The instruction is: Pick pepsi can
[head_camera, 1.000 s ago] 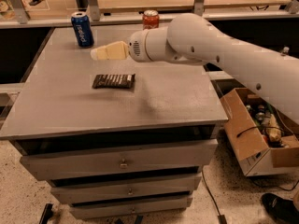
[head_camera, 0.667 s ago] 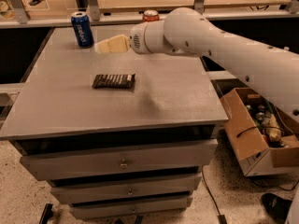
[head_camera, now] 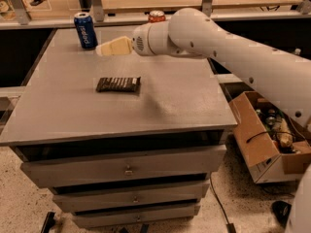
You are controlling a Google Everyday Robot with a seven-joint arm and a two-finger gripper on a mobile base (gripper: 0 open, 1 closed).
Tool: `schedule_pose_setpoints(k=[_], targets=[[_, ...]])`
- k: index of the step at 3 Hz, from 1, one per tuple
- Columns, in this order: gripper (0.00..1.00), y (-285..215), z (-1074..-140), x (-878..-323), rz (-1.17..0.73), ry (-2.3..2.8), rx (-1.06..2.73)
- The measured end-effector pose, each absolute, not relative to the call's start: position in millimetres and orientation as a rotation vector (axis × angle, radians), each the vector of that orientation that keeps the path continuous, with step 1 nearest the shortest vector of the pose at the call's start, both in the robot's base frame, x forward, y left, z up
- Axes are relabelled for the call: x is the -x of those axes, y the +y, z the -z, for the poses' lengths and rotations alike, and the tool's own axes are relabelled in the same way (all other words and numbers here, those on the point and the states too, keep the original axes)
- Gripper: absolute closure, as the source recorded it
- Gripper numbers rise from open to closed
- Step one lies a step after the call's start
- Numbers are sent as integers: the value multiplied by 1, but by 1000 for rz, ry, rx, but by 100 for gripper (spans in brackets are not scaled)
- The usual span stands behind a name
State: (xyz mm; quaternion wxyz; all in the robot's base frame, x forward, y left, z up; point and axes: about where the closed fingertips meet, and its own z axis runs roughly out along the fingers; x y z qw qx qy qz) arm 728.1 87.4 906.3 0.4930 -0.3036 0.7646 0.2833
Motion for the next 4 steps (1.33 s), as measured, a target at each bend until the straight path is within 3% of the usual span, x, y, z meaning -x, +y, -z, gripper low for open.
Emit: schedule_pose_setpoints(k=[4], targets=[[0,133,-915,-786,-563,1753,952]])
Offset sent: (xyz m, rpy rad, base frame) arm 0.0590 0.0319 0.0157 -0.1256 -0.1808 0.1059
